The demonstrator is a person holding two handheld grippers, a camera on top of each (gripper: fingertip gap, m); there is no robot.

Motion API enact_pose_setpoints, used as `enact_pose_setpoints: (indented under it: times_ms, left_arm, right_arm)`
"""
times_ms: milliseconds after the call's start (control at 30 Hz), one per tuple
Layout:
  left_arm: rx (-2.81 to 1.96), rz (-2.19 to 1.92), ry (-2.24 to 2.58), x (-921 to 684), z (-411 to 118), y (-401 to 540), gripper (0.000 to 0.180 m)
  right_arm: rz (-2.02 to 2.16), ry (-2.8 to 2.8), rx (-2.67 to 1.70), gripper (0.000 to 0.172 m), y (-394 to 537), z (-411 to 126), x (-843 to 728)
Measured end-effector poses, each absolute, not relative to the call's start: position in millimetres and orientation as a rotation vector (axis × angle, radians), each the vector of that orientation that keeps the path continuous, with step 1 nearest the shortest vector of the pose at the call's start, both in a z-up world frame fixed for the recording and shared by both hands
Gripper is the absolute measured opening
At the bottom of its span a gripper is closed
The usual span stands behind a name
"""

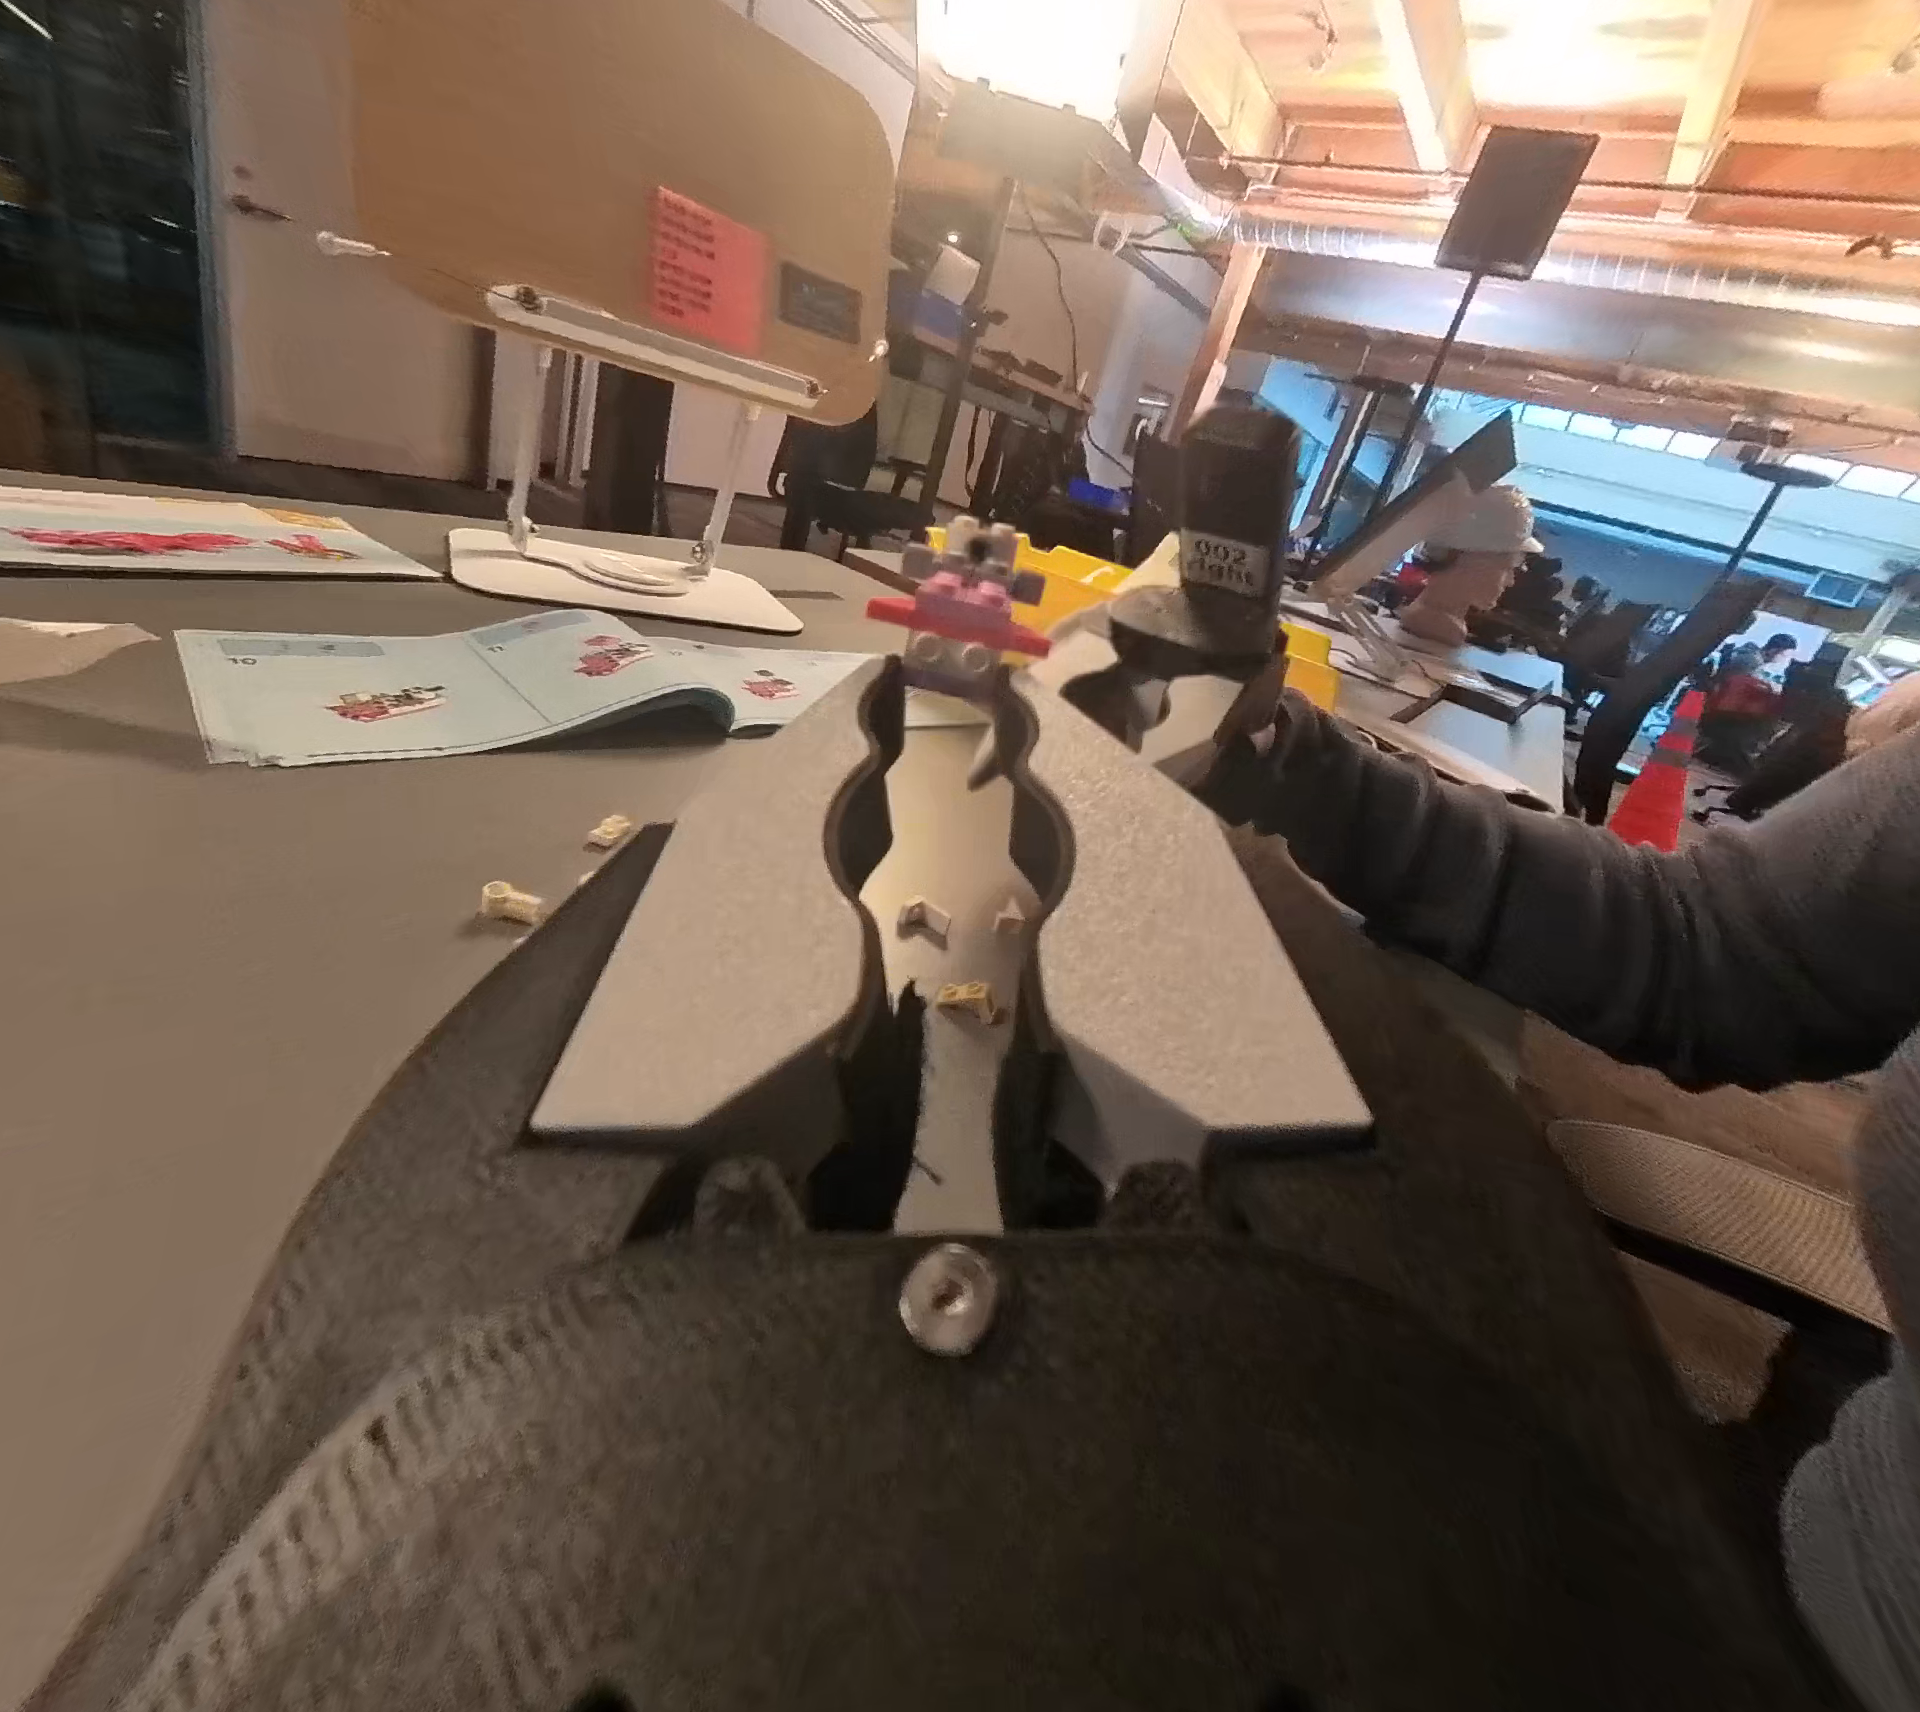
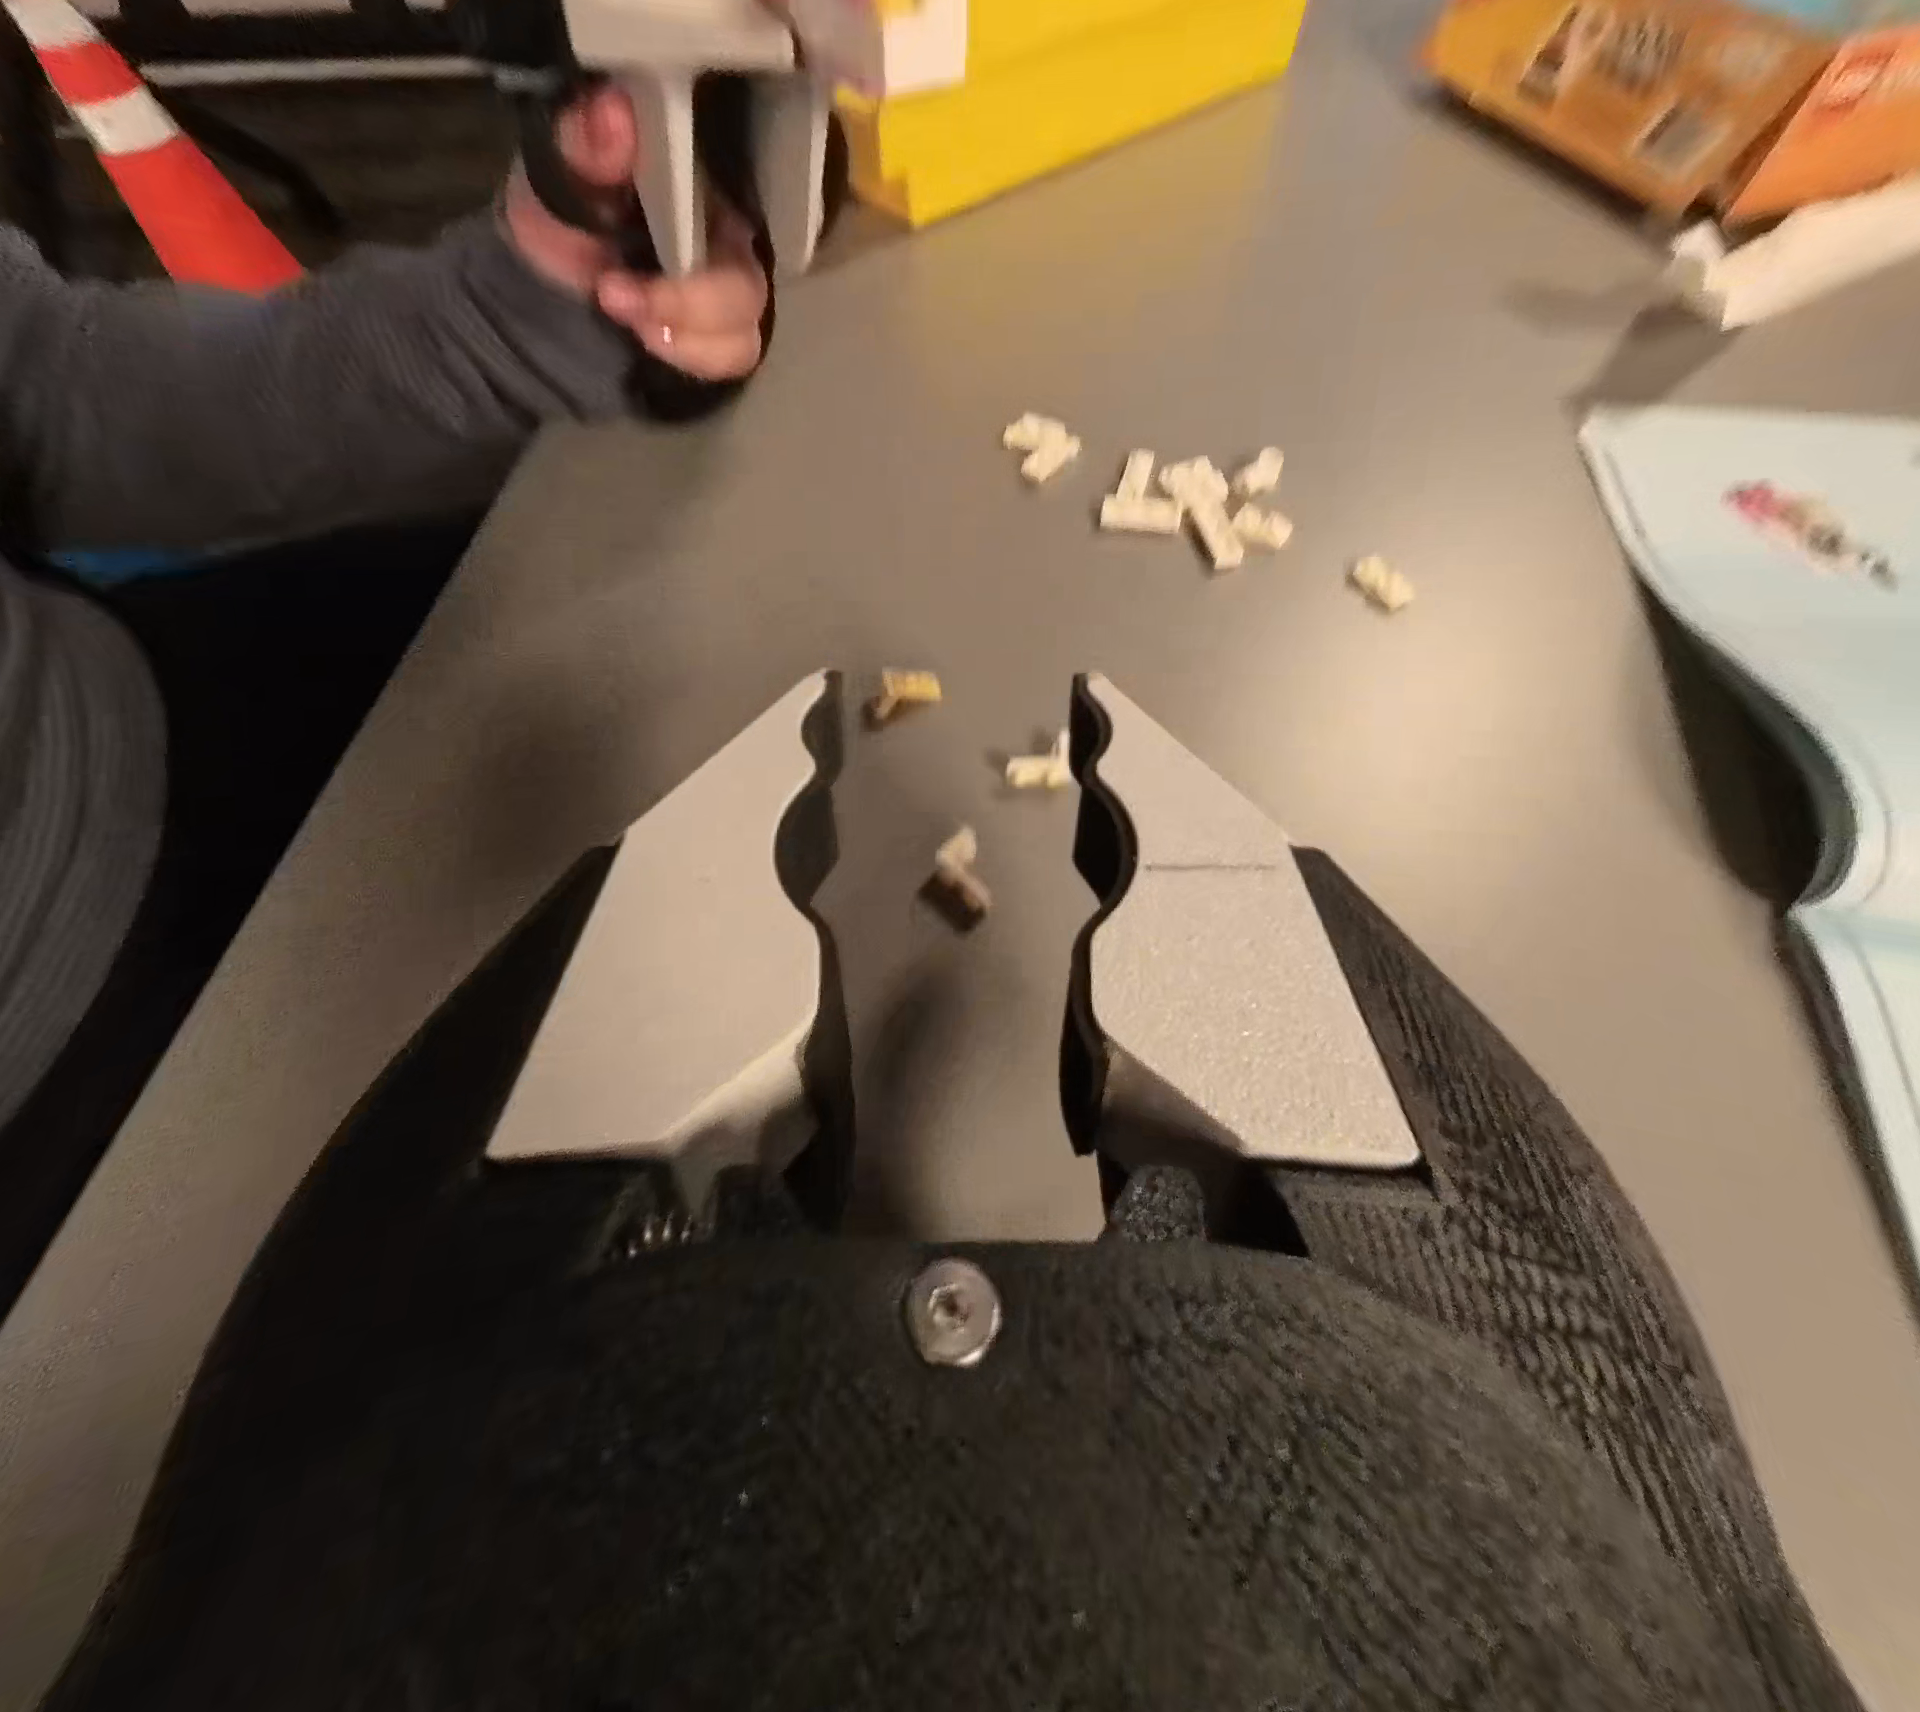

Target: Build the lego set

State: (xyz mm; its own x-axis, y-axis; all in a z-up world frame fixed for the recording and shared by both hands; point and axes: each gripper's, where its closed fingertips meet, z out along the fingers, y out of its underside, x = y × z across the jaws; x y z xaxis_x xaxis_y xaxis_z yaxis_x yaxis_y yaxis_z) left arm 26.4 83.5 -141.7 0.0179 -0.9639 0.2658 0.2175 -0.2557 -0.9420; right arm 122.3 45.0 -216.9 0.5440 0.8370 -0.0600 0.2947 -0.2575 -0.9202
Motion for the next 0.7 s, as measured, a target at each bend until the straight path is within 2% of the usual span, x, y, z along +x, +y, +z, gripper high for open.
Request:
enact_pose_setpoints:
  times_ms: [200,700]
  left_arm:
    - [-1.241,-1.431,0.961,33,-146,73,0.015]
    - [-1.225,-1.393,0.991,35,-149,71,0.015]
  right_arm:
    - [0.624,-0.989,-1.998,0.034,40,-252,140]
    - [0.571,-1.033,-2.051,0.029,40,-262,140]
